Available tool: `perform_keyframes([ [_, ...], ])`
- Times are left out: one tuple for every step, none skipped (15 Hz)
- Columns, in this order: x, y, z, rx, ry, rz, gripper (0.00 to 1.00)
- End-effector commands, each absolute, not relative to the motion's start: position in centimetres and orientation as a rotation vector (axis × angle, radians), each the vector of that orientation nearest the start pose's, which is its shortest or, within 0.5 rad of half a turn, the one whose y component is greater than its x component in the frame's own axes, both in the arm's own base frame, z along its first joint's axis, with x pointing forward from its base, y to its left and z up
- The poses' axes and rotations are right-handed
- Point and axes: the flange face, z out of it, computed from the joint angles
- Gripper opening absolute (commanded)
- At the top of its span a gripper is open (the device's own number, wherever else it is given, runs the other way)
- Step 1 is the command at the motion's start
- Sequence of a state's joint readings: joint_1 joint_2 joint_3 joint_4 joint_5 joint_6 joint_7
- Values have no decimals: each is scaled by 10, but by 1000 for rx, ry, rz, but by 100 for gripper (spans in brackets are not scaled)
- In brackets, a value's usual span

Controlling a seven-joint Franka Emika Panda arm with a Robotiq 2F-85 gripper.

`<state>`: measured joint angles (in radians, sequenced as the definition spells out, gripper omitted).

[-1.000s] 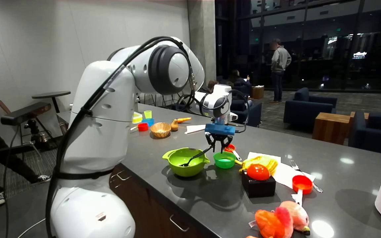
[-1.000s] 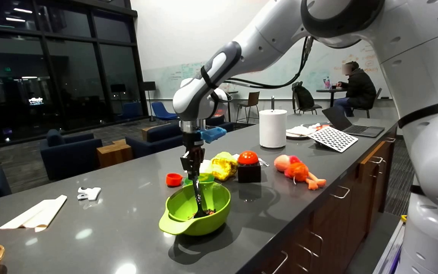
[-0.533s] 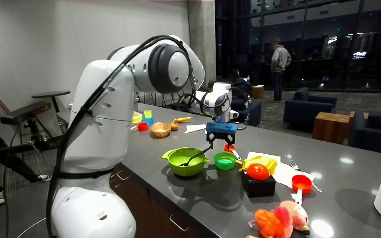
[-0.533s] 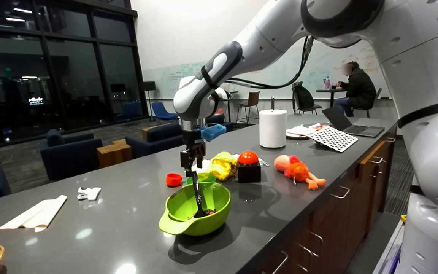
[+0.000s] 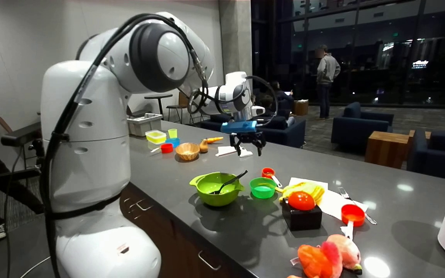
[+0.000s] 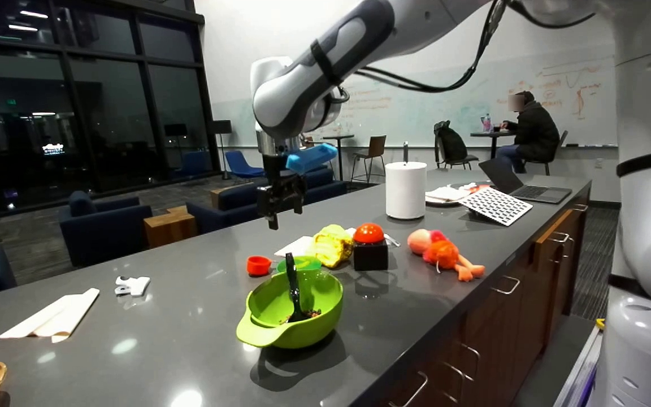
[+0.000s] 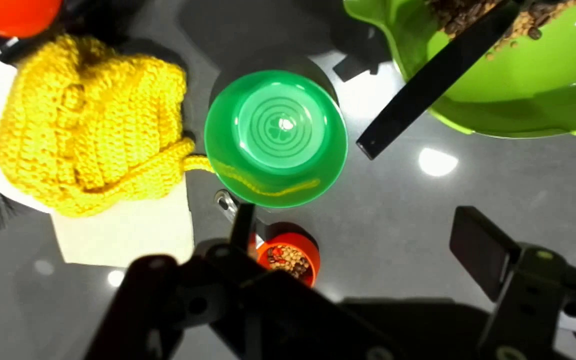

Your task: Move the green bowl backwards

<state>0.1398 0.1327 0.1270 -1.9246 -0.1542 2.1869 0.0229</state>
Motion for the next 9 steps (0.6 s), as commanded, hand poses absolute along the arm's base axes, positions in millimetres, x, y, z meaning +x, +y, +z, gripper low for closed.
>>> perform_keyframes([
  [530, 137, 469, -3227, -194, -252, 100],
  [518, 129, 474, -3229, -103, -244, 100],
  [506, 121, 478, -3231, -17, -233, 100],
  [495, 112, 479, -3229, 60, -220, 100],
  [482, 102, 480, -3228, 126, -204, 100],
  [470, 92, 480, -3227, 186, -181, 100],
  [457, 84, 479, -3231, 236, -161, 100],
  [447, 76, 478, -3232, 273, -134, 100],
  [434, 70, 479, -3228, 296, -106, 100],
])
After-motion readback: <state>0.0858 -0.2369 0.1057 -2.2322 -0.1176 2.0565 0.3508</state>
